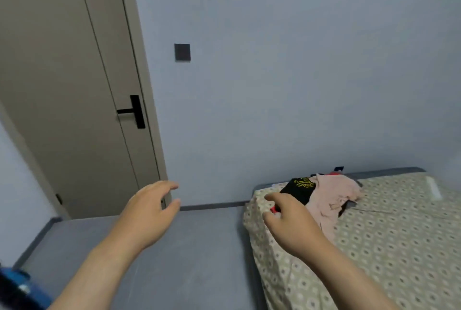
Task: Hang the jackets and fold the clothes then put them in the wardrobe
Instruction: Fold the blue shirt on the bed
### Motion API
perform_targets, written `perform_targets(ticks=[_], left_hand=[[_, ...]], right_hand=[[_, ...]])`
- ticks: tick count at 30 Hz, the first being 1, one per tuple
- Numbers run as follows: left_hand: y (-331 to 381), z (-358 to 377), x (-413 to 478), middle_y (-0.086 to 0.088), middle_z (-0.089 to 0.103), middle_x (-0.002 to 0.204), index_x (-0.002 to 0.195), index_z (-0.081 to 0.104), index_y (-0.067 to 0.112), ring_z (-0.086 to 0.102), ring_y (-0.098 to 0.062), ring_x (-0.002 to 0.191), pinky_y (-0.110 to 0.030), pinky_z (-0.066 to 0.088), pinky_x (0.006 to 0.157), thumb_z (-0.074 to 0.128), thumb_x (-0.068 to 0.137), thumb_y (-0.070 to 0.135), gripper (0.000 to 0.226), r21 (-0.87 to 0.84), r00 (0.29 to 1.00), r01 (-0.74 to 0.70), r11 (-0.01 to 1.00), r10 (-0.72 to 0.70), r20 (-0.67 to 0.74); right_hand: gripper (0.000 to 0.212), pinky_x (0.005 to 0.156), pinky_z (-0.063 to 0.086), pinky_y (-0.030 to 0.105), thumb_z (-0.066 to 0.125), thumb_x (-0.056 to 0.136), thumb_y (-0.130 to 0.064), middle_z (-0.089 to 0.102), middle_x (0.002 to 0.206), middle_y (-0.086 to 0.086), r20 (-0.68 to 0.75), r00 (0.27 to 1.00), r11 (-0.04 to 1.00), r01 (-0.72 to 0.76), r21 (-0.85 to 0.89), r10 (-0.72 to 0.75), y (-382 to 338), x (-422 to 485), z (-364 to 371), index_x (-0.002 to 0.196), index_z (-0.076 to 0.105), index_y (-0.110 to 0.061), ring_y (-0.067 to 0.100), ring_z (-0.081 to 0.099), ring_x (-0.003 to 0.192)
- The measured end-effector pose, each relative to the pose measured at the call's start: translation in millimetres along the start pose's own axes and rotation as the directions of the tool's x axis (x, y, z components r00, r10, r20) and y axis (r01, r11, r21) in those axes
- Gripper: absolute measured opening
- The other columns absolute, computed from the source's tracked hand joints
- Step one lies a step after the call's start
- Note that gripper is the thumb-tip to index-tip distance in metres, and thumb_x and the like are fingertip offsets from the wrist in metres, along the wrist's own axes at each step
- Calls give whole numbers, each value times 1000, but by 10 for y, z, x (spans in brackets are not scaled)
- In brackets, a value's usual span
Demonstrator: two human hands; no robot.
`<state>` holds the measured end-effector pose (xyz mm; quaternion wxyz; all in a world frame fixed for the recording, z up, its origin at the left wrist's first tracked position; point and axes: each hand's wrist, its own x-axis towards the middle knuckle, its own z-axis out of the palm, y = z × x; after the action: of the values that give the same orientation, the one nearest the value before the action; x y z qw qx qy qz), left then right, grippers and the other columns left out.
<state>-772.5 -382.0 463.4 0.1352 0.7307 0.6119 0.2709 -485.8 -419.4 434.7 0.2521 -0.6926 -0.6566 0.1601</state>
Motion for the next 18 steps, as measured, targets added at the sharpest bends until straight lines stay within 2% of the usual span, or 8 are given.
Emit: perform_targets(ticks=[5,10,13,18], left_hand=[[620,830,322,10,54,140,131,61,24,47,-10,131,-24,35,104,59,97,28,35,-65,988,-90,994,98,118],[1027,1590,575,1,61,133,124,65,16,54,-16,124,-24,36,100,64,94,19,31,-97,962,-103,990,123,242],[1134,1951,830,1,62,131,123,67,15,55,-18,125,-25,35,102,65,93,18,30,-84,941,-109,990,131,313],[1109,2524,1428,0,64,128,120,68,13,55,-18,121,-22,34,96,66,92,16,28,-91,921,-87,992,115,373]], right_hand=[[43,101,38,26,54,93,-29,56,139,-4,-5,984,984,-176,13,176,992,-50,-328,136,57,-24,13,50,128],[45,99,37,25,53,95,-31,51,145,-5,37,948,947,-318,44,317,1848,-35,-581,140,52,-25,13,49,130],[46,99,37,24,54,95,-31,50,146,-5,42,921,920,-389,49,388,2276,91,-646,140,52,-24,12,49,130],[47,96,34,22,54,97,-30,49,149,-4,71,870,867,-492,79,488,2765,529,-510,143,50,-22,13,45,136]])
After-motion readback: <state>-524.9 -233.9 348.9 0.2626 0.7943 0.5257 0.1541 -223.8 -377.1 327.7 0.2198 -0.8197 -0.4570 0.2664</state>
